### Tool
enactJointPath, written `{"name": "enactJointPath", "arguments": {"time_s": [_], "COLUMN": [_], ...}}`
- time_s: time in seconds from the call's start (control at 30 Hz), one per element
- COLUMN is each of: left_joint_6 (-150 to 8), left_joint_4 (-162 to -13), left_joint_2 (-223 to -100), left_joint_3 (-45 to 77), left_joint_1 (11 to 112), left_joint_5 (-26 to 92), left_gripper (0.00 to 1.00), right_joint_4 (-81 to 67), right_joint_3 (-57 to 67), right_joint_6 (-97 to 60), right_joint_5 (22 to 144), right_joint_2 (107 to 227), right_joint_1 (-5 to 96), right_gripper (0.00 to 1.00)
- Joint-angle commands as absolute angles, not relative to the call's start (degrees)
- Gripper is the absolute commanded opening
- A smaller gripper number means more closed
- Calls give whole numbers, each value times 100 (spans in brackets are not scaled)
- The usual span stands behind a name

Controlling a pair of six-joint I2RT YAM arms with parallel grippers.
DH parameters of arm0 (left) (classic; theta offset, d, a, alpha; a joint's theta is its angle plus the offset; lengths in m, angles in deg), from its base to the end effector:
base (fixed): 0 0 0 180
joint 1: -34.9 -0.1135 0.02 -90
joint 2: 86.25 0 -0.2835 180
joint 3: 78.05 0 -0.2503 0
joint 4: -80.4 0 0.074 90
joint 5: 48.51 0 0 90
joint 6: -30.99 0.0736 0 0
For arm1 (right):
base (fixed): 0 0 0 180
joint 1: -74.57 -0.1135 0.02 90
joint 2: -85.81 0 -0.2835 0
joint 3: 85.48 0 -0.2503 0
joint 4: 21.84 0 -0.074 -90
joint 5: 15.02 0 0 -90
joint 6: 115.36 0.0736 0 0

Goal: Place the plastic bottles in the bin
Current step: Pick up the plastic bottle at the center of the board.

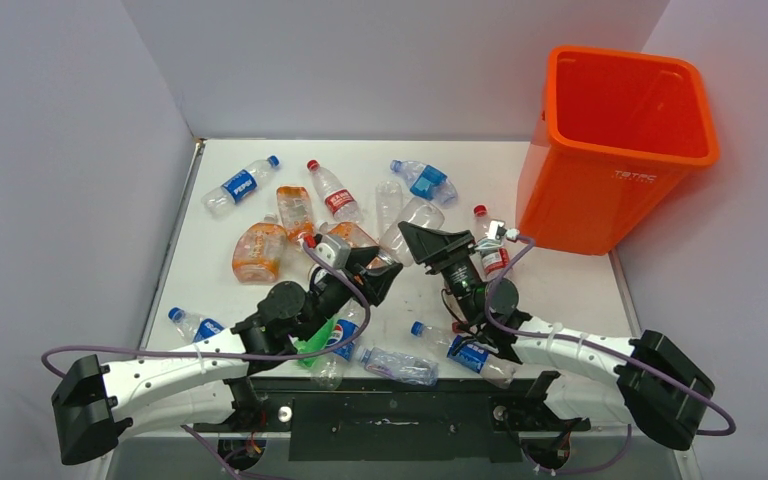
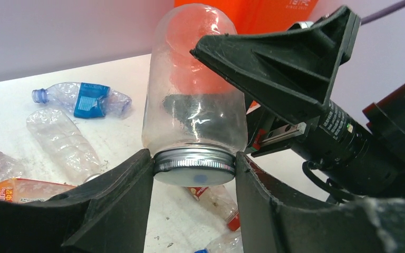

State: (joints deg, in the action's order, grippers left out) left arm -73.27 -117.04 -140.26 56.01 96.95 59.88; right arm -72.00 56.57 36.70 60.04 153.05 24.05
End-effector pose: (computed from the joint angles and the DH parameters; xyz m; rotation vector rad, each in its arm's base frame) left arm 0.1345 -0.2039 0.3312 0.3339 1.4354 -0.8697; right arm 0.1826 0.1919 0.3042 0.3919 1.3192 1.5339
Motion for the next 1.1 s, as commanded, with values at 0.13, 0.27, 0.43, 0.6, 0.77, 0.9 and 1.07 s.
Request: {"name": "enactJointPath", "arguments": {"time_s": [0.13,0.27,0.43,0.6,0.77,0.9,1.07], "left_joint_6": [-6888,-6667,-6318,-5855,-4616,-3102,-1990], "left_joint_4": [-11283,-10867,-9972,-9063,-7166,-5369,-3998], "left_joint_2": [-13571,-13247,-12813,-12473,-12360,-12396,-12624], "left_joint_3": [5354,5268,5027,4622,3691,3006,2482], "left_joint_1": [9625,9520,9367,9172,9098,9098,9098], "left_joint_5": [5336,5137,5056,4901,3744,1908,1258], "left_gripper": [0,0,0,0,0,0,0], "right_joint_4": [-5852,-4778,-3068,-1436,573,2105,2764], "right_joint_3": [5477,5209,4557,3646,2058,842,594], "right_joint_6": [3196,2949,2253,1136,-406,-1530,-2056], "right_joint_5": [6460,6958,7833,8228,8611,9656,10699], "right_joint_2": [14267,13899,13391,12973,13091,13534,13725], "right_joint_1": [2387,2648,3180,3301,3309,3304,3309], "right_gripper": [96,90,90,90,90,90,90]}}
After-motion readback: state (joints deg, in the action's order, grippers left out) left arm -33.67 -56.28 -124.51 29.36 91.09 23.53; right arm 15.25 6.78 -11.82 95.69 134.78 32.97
